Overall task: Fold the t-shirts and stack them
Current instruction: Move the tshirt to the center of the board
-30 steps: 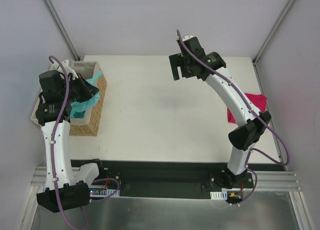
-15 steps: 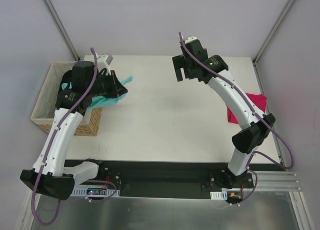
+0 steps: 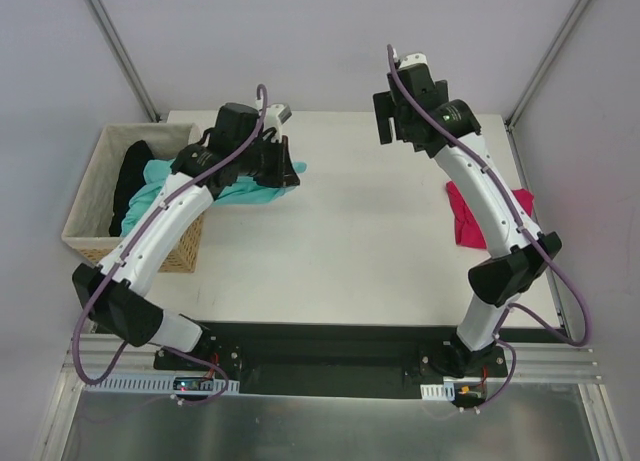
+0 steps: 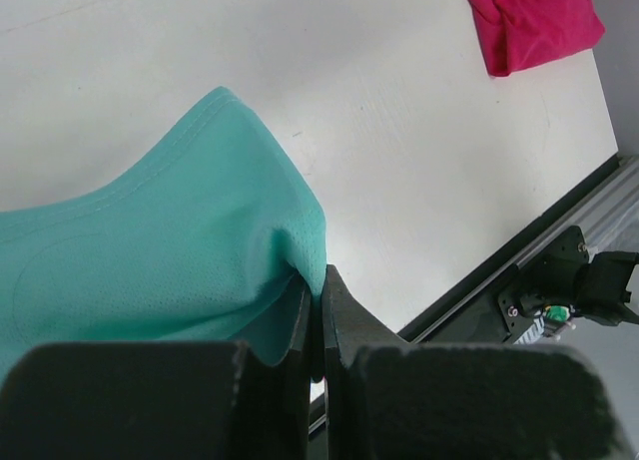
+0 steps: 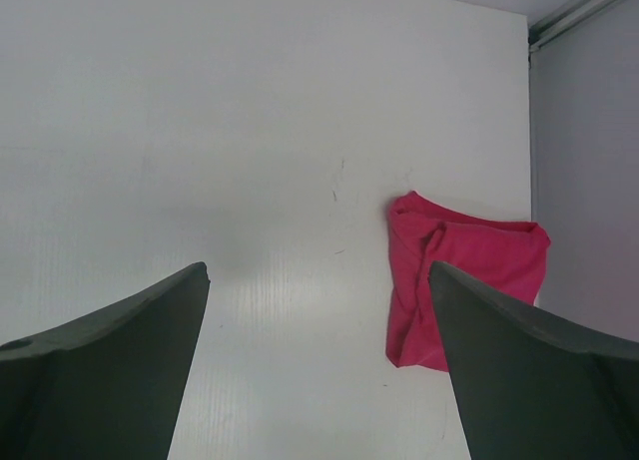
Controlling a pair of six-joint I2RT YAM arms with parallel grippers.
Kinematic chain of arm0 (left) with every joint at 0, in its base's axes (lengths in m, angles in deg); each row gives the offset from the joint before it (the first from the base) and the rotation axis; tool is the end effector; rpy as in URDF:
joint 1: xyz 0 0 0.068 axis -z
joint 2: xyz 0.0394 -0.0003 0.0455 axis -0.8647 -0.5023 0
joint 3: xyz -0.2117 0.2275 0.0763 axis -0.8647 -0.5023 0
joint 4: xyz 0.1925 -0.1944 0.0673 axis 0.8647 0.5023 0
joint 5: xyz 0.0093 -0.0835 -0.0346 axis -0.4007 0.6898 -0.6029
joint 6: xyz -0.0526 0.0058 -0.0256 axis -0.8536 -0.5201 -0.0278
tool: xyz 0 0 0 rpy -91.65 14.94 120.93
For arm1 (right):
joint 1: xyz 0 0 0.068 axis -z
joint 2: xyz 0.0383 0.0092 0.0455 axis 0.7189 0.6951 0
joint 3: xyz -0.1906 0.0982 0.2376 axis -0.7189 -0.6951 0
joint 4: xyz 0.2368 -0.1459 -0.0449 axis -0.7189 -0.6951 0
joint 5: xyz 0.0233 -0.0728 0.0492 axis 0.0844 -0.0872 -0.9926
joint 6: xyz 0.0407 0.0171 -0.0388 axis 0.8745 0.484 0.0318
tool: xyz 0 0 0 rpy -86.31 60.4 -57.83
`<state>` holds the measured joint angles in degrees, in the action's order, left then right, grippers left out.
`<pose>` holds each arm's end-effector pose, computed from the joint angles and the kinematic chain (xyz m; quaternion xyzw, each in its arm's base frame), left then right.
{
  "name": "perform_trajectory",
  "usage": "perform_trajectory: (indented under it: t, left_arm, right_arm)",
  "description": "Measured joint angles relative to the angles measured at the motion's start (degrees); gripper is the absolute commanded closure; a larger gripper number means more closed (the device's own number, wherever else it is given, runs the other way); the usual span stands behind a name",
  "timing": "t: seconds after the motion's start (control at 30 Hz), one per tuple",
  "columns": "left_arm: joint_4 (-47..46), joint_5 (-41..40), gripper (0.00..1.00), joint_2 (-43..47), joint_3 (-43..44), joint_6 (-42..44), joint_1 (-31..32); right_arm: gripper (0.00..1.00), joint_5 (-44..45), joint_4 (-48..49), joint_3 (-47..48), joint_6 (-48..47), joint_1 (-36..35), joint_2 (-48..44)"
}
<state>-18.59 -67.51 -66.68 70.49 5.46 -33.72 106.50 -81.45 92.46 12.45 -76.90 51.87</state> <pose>0.2879 -0.1578 0.4489 0.1582 0.8443 -0.3220 0.3981 0.3605 0.1901 0.4998 -0.1793 0.8397 -0.1562 0.4882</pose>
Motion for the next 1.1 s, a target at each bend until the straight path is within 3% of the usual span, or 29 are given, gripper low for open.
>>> perform_trajectory:
  t: [0.53,1.1]
  left_arm:
    - [3.9,0.3,1.00,-17.6,17.3,3.2,6.2]
    - [5.2,-0.2,1.00,-20.4,20.2,3.9,7.6]
  right_arm:
    - [0.04,-0.1,-1.0,4.6,-0.4,9.7,1.5]
    - [0.04,-3.2,-1.0,5.2,-0.4,12.2,2.3]
